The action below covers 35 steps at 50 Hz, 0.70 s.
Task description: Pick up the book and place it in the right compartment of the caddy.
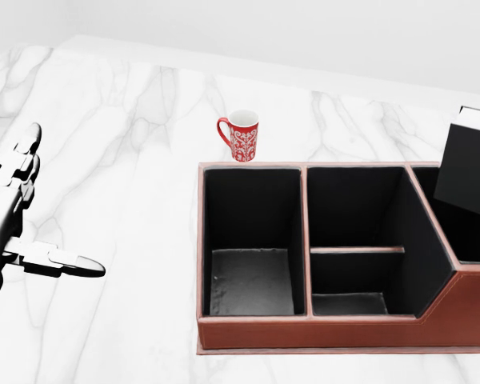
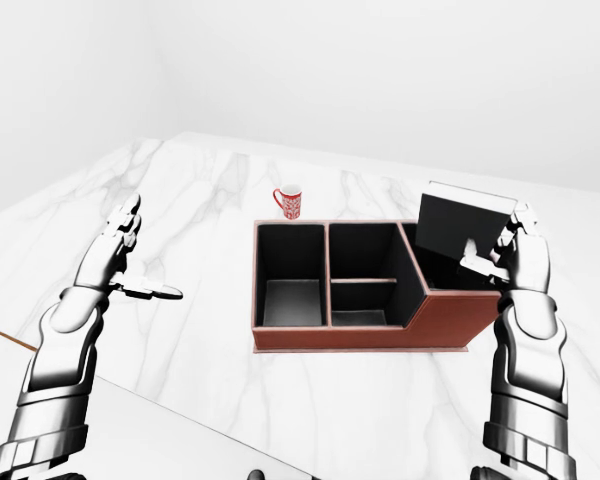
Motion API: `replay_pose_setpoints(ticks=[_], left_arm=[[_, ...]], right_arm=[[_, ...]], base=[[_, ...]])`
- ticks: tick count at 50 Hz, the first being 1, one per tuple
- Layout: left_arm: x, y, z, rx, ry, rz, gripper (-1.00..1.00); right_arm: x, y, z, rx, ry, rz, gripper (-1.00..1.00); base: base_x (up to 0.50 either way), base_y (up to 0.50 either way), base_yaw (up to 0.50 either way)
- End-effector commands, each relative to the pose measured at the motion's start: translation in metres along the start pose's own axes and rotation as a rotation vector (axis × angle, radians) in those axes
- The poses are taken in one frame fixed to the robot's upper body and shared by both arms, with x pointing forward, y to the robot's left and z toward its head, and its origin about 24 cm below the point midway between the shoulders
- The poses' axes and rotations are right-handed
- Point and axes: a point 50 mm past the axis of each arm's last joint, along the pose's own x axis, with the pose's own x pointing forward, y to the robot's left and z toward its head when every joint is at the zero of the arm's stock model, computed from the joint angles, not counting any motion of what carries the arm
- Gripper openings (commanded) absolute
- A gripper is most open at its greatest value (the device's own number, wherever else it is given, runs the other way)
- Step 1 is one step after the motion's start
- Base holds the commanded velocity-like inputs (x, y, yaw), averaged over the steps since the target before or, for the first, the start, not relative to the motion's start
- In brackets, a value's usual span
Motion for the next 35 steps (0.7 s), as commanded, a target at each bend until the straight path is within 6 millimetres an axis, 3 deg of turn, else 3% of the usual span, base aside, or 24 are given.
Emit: replay_pose_setpoints(ticks=[1, 23, 35], left_arm=[[0.0, 0.003, 0.005, -0.052, -0.03, 0.009, 1.0], [-0.003, 0.004, 0.017, -0.036, -0.083, 0.01, 1.0], [0.0, 0.002, 0.006, -0.049, -0.034, 0.007, 1.0]], right_arm=[[0.002, -0.002, 0.019, 0.064, -0.083, -0.013, -1.0], [0.011, 0.003, 0.011, 0.061, -0.035, -0.007, -1.0], [0.004, 0.003, 0.009, 0.058, -0.035, -0.006, -1.0]], base=[[0.0, 0.0, 0.0], [0.0, 0.0, 0.0], [0.0, 0.0, 0.0]])
